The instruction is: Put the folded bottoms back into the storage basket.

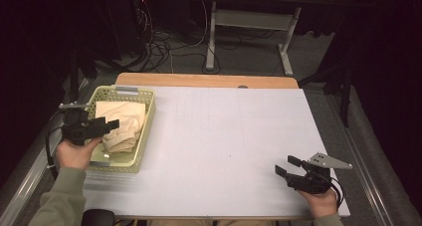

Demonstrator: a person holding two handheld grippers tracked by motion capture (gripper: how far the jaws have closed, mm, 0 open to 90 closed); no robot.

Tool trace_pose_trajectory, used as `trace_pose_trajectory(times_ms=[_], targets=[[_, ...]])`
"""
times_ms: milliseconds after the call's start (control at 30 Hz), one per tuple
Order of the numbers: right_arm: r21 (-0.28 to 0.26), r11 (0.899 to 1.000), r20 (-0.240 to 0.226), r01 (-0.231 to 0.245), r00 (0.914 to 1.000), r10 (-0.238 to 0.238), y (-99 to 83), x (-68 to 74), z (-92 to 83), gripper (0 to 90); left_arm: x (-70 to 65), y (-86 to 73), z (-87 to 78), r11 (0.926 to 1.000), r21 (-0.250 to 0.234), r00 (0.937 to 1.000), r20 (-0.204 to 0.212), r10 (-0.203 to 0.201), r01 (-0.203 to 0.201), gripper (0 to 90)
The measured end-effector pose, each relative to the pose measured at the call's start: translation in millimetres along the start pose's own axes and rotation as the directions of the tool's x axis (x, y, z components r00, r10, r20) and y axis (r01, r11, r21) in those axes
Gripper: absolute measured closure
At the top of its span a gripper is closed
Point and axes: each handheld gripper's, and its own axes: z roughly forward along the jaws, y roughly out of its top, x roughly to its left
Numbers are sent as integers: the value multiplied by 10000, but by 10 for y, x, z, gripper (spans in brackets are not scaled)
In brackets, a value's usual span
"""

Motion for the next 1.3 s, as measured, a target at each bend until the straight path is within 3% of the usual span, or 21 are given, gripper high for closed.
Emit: trace_pose_trajectory(times_ms=[967,1300], targets=[[-5,10000,3,0,10000,0,-1,4,-4,325,-287,-144,-11,9965,-275,9947,643,799,-783,374],[-1,10000,-2,-5,10000,5,-1,4,-3,324,-349,-197,-10,9961,-267,9934,763,856,-838,374]])
